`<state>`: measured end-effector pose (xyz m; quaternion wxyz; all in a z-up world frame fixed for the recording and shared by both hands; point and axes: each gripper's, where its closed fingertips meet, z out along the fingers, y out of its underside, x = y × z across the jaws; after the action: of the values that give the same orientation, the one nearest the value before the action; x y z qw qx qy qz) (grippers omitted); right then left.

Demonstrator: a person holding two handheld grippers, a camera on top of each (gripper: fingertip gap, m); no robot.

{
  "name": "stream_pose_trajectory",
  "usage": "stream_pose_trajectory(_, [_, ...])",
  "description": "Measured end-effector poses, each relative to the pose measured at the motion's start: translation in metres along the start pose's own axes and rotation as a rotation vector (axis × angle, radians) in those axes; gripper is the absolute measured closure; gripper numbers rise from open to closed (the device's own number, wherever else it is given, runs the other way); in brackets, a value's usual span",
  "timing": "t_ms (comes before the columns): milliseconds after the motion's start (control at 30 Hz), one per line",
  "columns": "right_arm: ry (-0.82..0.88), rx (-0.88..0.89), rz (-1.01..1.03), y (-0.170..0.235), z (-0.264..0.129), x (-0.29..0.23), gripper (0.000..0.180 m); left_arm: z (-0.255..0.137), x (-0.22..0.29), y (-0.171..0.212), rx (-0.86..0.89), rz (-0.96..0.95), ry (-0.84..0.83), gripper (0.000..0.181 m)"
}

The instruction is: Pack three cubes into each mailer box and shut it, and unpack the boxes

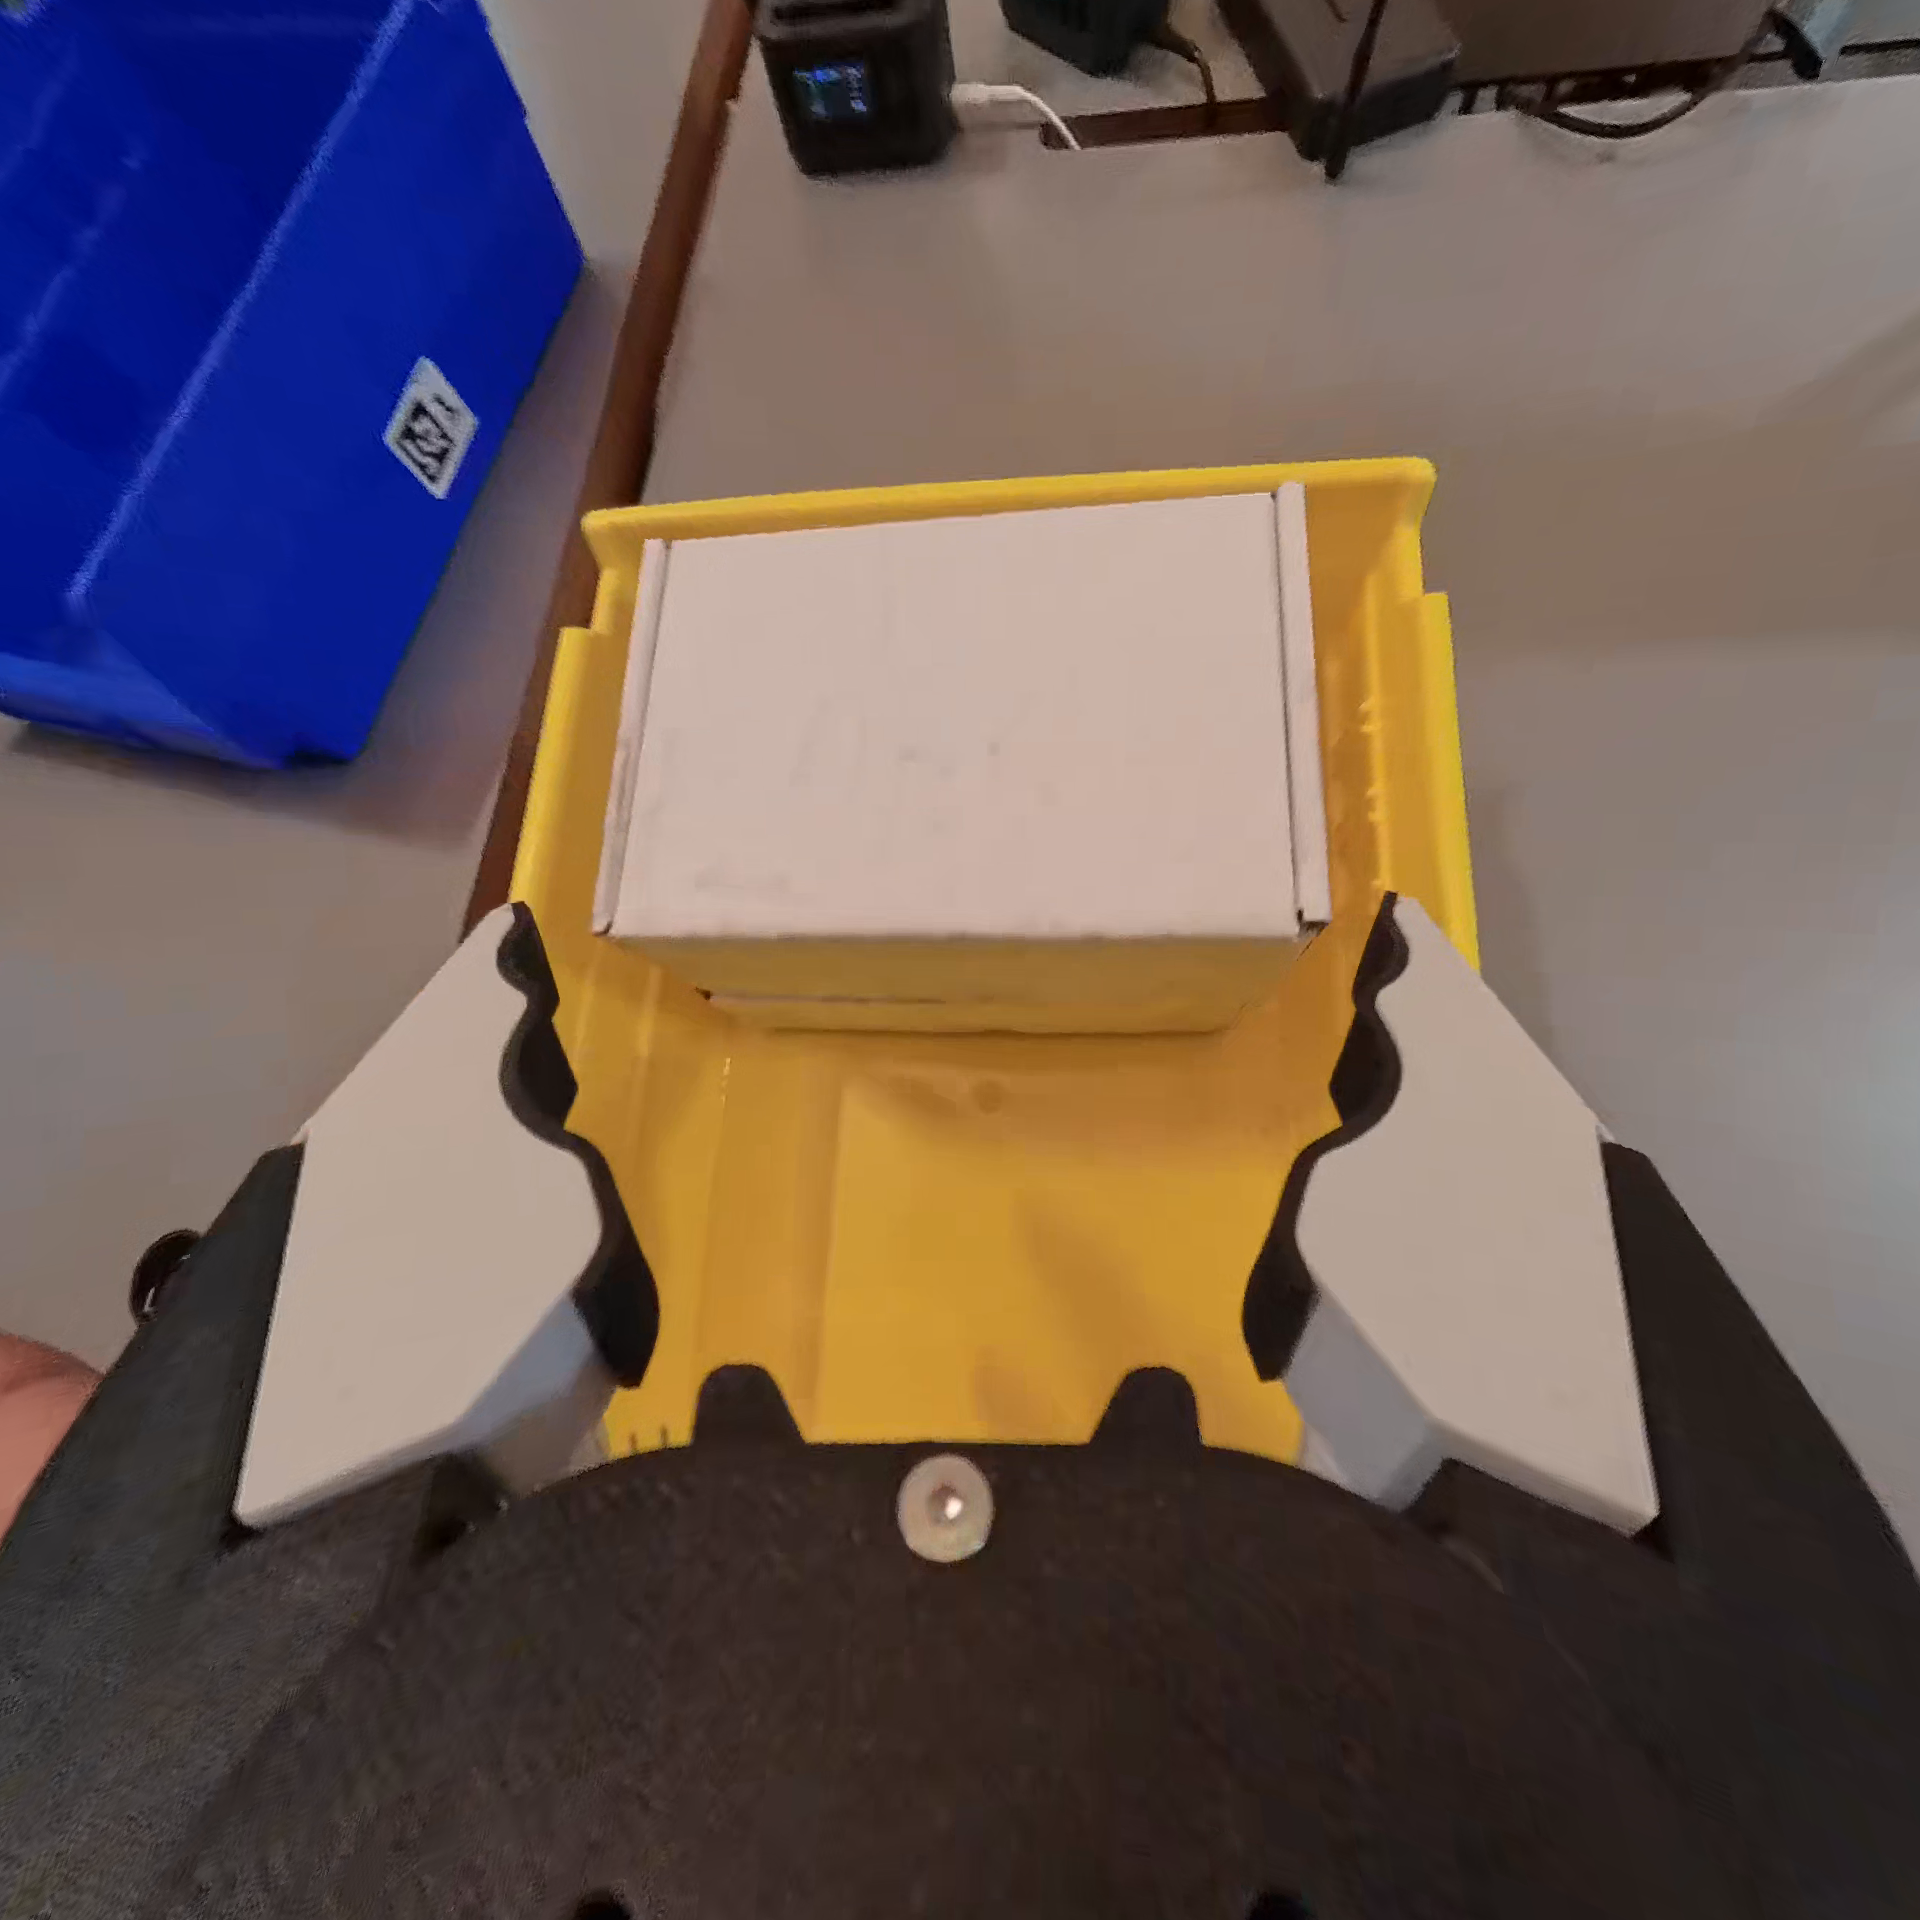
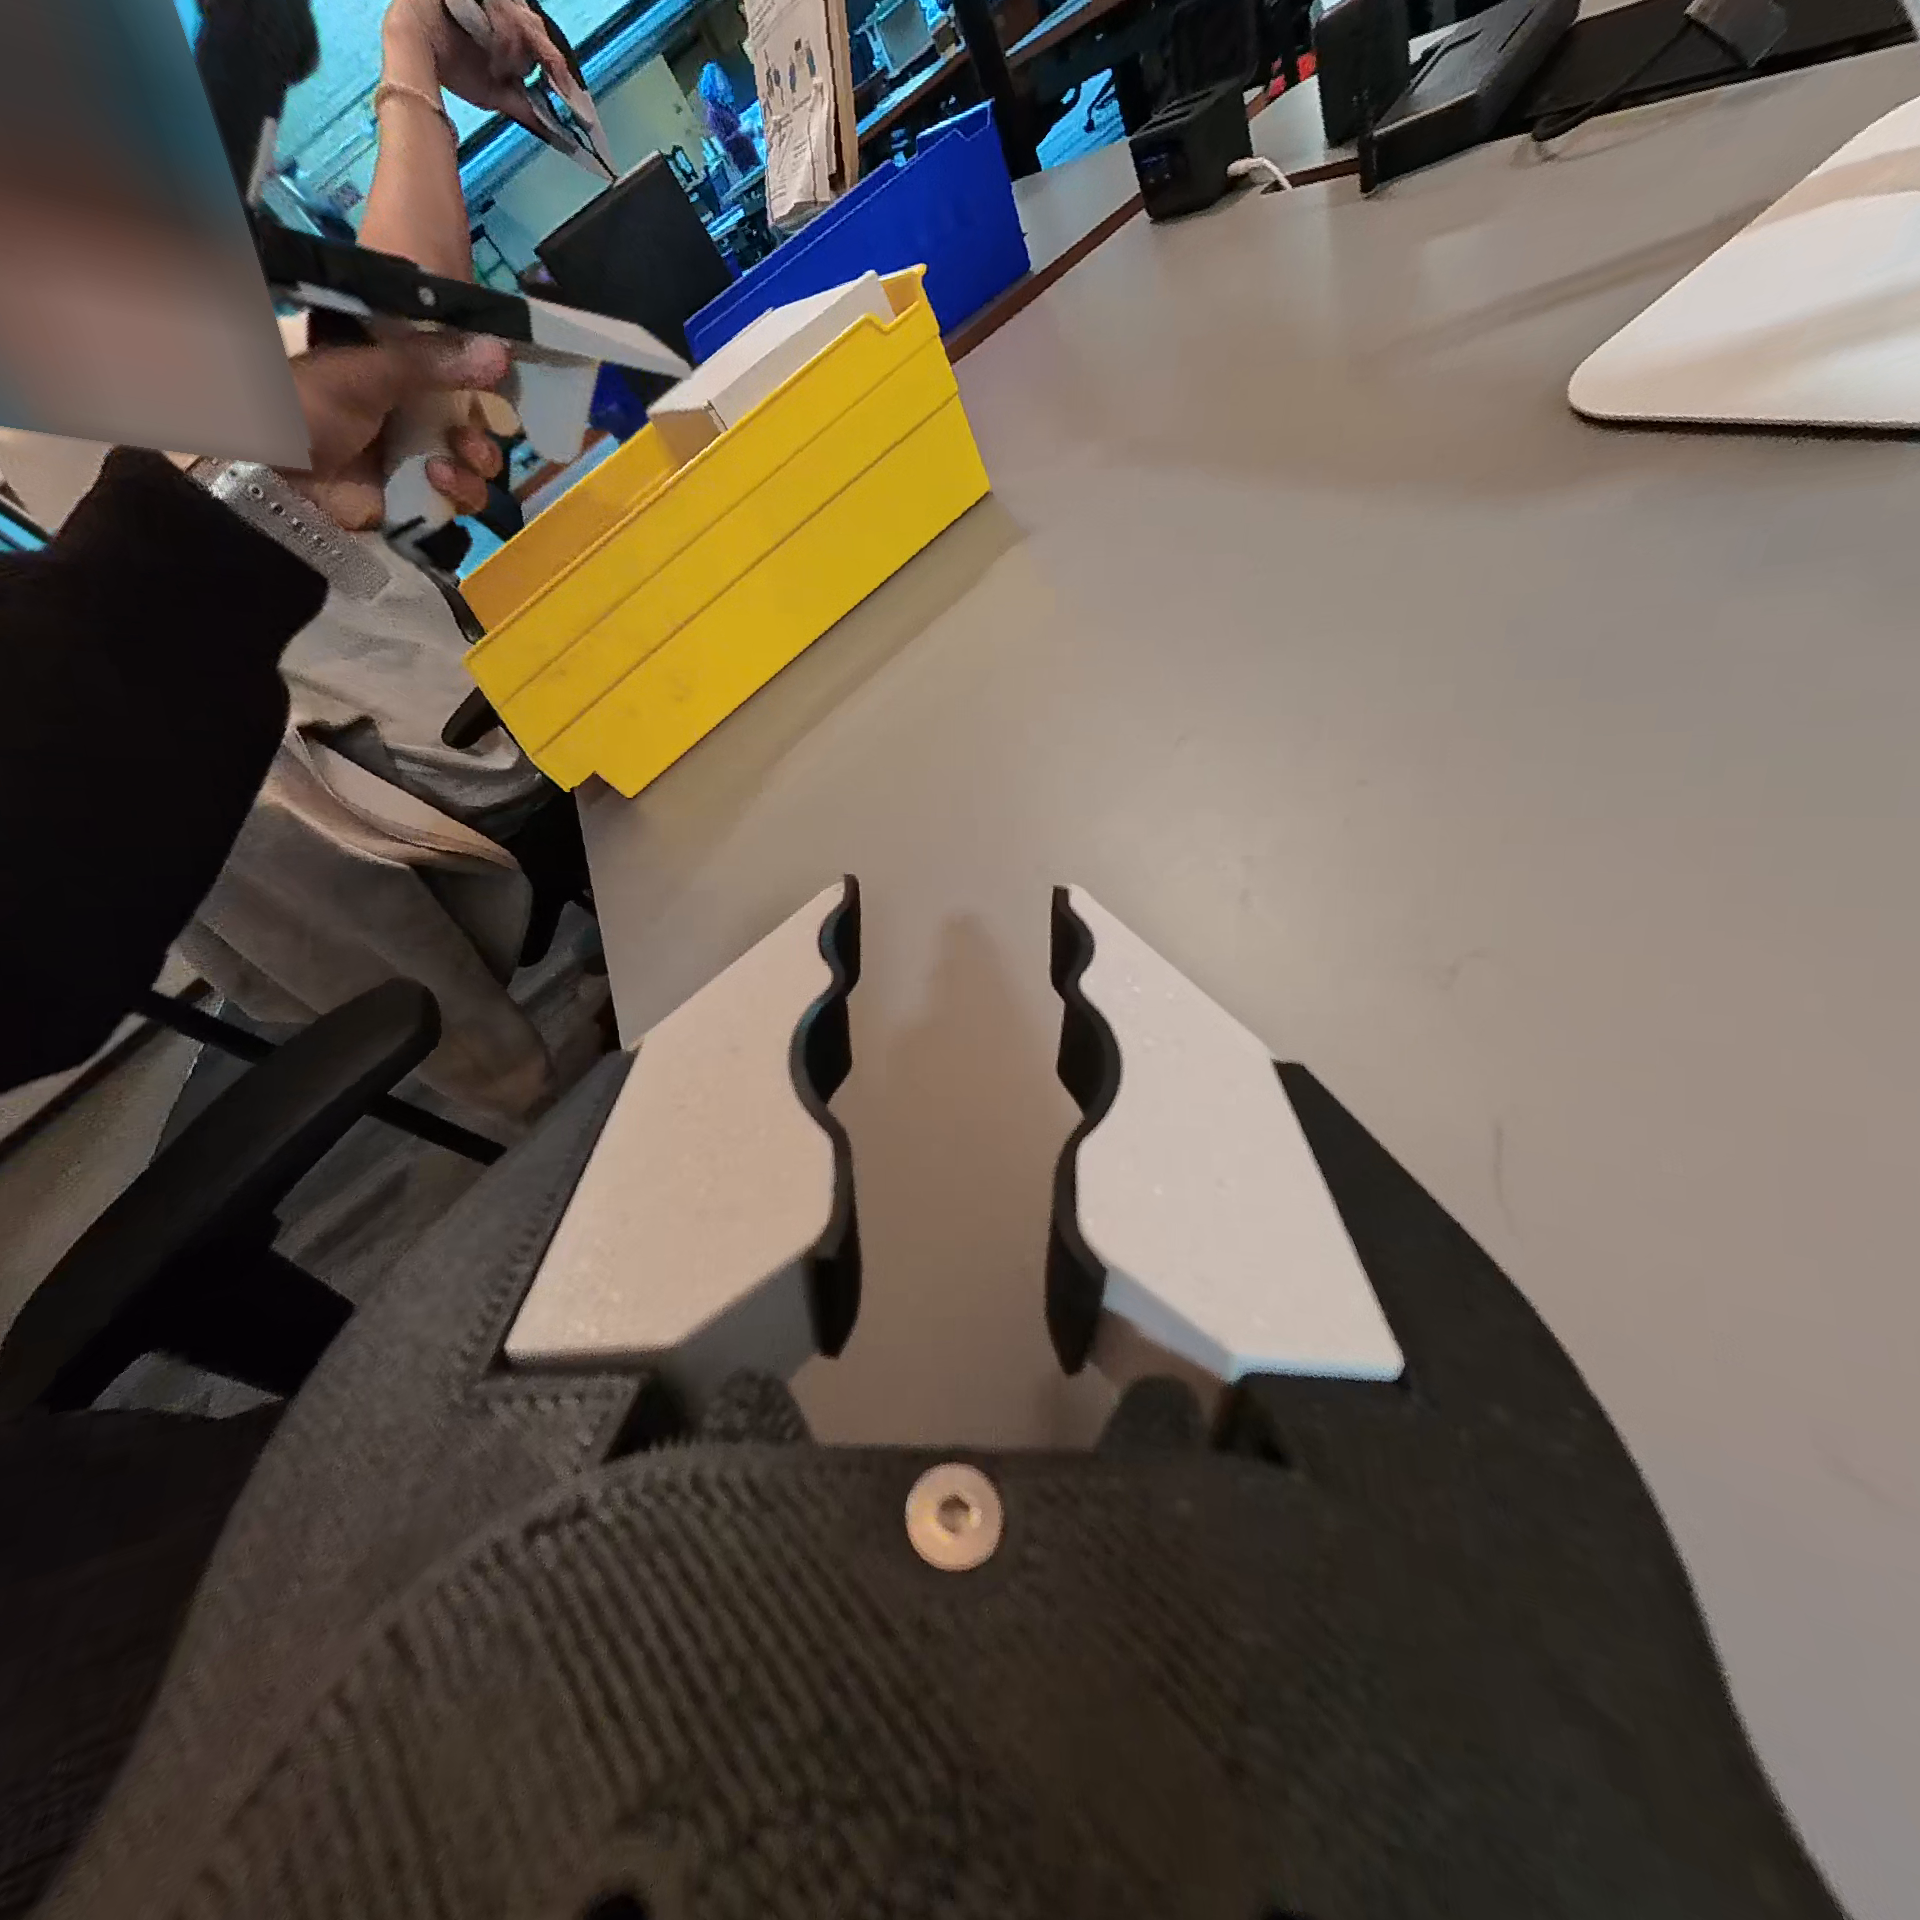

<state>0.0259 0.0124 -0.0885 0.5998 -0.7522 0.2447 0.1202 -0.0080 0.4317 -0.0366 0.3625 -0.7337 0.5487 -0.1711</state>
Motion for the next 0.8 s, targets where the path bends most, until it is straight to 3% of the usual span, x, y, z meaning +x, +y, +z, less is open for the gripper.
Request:
stream_pose_trajectory(100, [0.011,0.011,0.016,0.0,-0.006,0.003,0.144,0.016,0.002,0.004,-0.083,0.049,0.008,0.024])
stream_pose_trajectory(233, [0.036,0.036,0.034,-0.001,-0.016,0.008,0.144,0.03,0.003,-0.004,-0.054,0.128,0.014,0.024])
stream_pose_trajectory(400, [0.052,0.061,0.072,-0.002,-0.026,0.014,0.145,0.044,0.012,0.013,-0.129,0.139,0.098,0.027])
stream_pose_trajectory(700, [0.061,0.075,0.108,-0.001,-0.032,0.018,0.145,0.019,0.013,0.024,-0.222,0.243,0.051,0.037])
stream_pose_trajectory(800, [0.056,0.069,0.115,0.0,-0.03,0.017,0.145,0.009,0.016,0.022,-0.215,0.312,0.09,0.053])
